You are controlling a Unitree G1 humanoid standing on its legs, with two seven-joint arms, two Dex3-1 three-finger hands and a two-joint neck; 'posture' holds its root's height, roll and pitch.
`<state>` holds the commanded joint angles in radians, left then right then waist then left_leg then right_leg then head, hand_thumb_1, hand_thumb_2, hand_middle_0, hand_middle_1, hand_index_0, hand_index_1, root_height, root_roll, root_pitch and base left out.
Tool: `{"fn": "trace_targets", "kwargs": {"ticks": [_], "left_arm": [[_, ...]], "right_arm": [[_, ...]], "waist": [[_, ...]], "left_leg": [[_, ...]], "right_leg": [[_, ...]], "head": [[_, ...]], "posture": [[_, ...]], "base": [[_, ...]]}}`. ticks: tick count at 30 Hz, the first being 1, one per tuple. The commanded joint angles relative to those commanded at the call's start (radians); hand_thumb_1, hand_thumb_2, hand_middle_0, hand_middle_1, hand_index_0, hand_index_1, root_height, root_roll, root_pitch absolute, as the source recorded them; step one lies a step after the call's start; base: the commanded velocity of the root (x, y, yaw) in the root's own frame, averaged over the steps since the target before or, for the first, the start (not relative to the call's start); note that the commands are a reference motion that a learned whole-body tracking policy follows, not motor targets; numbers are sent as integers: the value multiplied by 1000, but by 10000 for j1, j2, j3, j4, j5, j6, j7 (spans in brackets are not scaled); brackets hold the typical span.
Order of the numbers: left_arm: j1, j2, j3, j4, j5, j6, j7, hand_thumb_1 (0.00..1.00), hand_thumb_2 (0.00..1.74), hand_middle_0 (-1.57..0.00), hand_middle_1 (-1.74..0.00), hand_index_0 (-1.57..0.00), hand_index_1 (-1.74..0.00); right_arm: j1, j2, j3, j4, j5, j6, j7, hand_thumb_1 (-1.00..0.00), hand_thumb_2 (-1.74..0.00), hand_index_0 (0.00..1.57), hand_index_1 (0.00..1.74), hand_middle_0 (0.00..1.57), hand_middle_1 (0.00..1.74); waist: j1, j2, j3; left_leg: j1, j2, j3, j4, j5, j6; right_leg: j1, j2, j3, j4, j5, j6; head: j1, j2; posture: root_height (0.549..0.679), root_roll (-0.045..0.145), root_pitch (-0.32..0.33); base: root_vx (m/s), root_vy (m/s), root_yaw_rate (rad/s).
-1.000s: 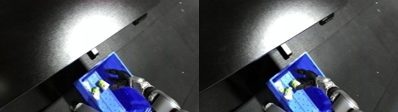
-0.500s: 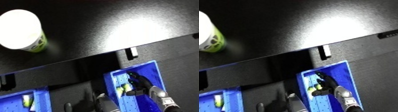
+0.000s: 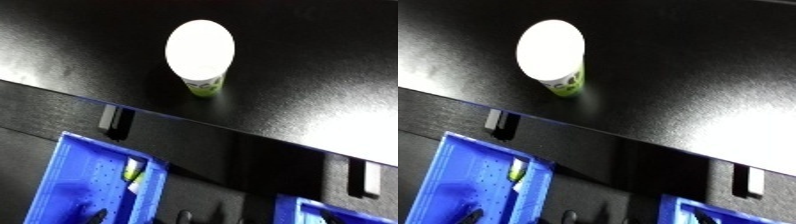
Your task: Pick up the object and place it into the box
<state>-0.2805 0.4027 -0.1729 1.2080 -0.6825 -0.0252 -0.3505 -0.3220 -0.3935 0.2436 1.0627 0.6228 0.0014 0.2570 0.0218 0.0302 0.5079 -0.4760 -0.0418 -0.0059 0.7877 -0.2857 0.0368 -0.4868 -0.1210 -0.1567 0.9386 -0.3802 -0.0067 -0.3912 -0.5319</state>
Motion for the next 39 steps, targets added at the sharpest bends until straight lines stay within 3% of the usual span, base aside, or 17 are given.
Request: {"fn": "trace_targets", "kwargs": {"ticks": [5, 10, 17, 21, 25, 29, 33, 39], "left_arm": [[136, 96, 5, -154, 131, -160, -92, 0, 0, 0, 0, 0, 0], [174, 247, -26, -314, 213, -309, -128, 0, 0, 0, 0, 0, 0], [49, 531, -163, -902, 183, -899, -382, 0, 0, 0, 0, 0, 0], [36, 695, -383, -1782, 34, -920, -910, 0, 0, 0, 0, 0, 0], [-44, 940, -806, -2919, -16, -500, -1920, 0, 0, 0, 0, 0, 0], [-133, 1465, -1376, -4347, -402, 213, -3011, 0, 0, 0, 0, 0, 0], [-193, 2111, -1689, -6109, -1539, 1250, -3773, 0, 0, 0, 0, 0, 0], [-294, 3021, -1369, -9665, -3738, 2654, -4450, 0, 0, 0, 0, 0, 0]], "right_arm": [[120, 79, 134, -68, -57, 62, -175, 0, 0, 0, 0, 0, 0], [191, 145, 295, -18, -24, 159, 14, 0, 0, 0, 0, 0, 0], [152, 140, 429, 205, 98, 85, 119, 0, 0, 0, 0, 0, 0], [213, 115, 475, 151, 252, 70, 9, 0, 0, 0, 0, 0, 0], [270, 72, 459, 122, 405, 49, -69, 0, 0, 0, 0, 0, 0], [346, -69, 388, 200, 566, 9, -58, 0, 0, 0, 0, 0, 0], [535, -262, 261, 290, 802, -86, 38, 0, 0, 0, 0, 0, 0], [934, -343, 136, 218, 1361, -221, 132, 0, 0, 0, 0, 0, 0]], "waist": [[98, -3, 35], [213, -45, 74], [354, -92, 119], [454, -96, 121], [544, -53, 121], [612, 57, 121], [672, 174, 121], [848, 243, 121]], "left_leg": [[-71, -49, 1, 264, -149, 83], [-148, -60, -11, 421, -239, 158], [-235, -16, -55, 437, -265, 184], [-321, -9, -105, 374, -246, 173], [-364, -6, -165, 282, -234, 165], [-320, -11, -222, 167, -221, 144], [-276, -55, -277, 110, -225, 118], [-300, -155, -401, 148, -290, 144]], "right_leg": [[2, -52, -18, 137, -117, -15], [3, -61, -89, 251, -218, -22], [-35, -86, -176, 294, -275, 5], [-77, -83, -231, 244, -245, 33], [-83, -113, -289, 179, -206, 79], [-12, -184, -337, 114, -186, 136], [77, -269, -346, 98, -198, 172], [87, -318, -398, 116, -158, 227]], "head": [[-1209, 461], [-1795, 743], [-1919, 759], [-1772, 375], [-1609, -167], [-1702, -688], [-1925, -661], [-1164, -886]], "posture": [[615, 48, -27], [613, 44, -28], [613, 37, -23], [613, 33, -14], [614, 30, -8], [615, 31, -7], [615, 33, -10], [615, 29, -9]], "base": [[26, 11, 26], [13, 9, -4], [4, 8, 10], [-19, -8, 41], [-30, -9, 51], [-16, 8, 48], [8, 17, 87], [-8, -39, 131]]}}
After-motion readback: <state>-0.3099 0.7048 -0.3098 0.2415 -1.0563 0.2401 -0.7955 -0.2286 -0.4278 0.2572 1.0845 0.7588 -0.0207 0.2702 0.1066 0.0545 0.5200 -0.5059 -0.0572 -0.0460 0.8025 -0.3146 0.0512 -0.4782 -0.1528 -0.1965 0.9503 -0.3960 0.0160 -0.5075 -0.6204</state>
